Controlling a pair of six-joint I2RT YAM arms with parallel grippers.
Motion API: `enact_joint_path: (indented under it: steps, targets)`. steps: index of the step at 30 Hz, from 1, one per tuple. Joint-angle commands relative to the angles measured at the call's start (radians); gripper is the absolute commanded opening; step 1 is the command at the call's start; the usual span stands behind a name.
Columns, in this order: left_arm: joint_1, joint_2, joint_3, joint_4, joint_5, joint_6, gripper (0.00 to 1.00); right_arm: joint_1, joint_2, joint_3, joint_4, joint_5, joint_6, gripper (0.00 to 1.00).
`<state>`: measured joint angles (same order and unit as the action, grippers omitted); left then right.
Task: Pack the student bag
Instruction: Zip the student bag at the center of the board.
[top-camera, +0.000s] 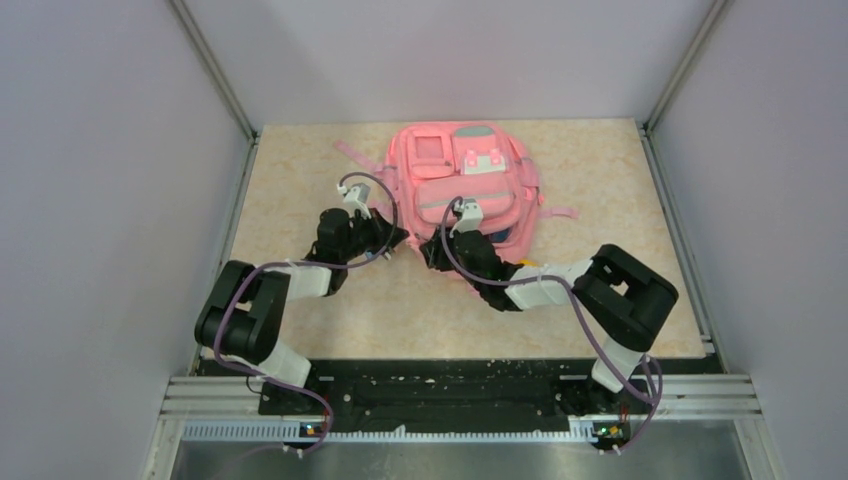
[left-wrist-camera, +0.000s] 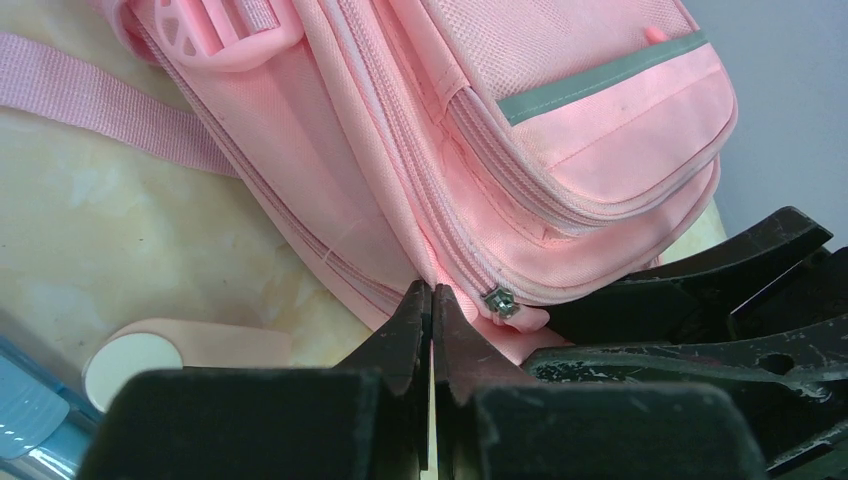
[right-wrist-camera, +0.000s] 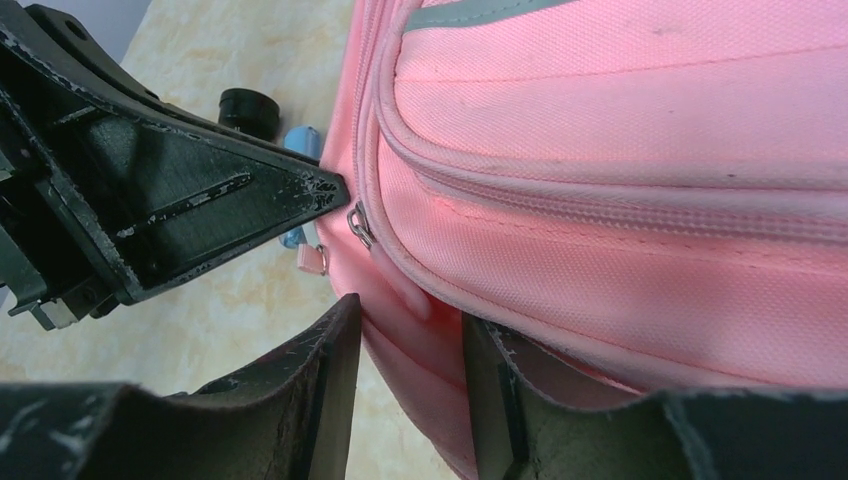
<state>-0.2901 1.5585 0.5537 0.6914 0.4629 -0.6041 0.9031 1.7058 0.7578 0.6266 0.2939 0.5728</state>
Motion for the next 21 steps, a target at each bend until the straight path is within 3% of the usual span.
enact_joint_path:
  steps: [1, 8, 17, 21]
  targets:
    - [-0.006, -0.046, 0.007, 0.0, 0.041, 0.003, 0.0, 0.005, 0.049, 0.083, 0.053, 0.038, -0.005, 0.41]
    - [-0.006, -0.047, 0.007, -0.003, 0.04, 0.004, 0.0, 0.003, 0.073, 0.104, 0.095, 0.056, -0.049, 0.34]
    - [-0.006, -0.046, 0.008, -0.003, 0.034, -0.001, 0.0, 0.004, 0.06, 0.086, 0.124, 0.058, -0.112, 0.0]
    - [-0.006, -0.043, 0.01, -0.003, 0.034, -0.003, 0.0, 0.006, 0.053, 0.068, 0.153, 0.057, -0.137, 0.0]
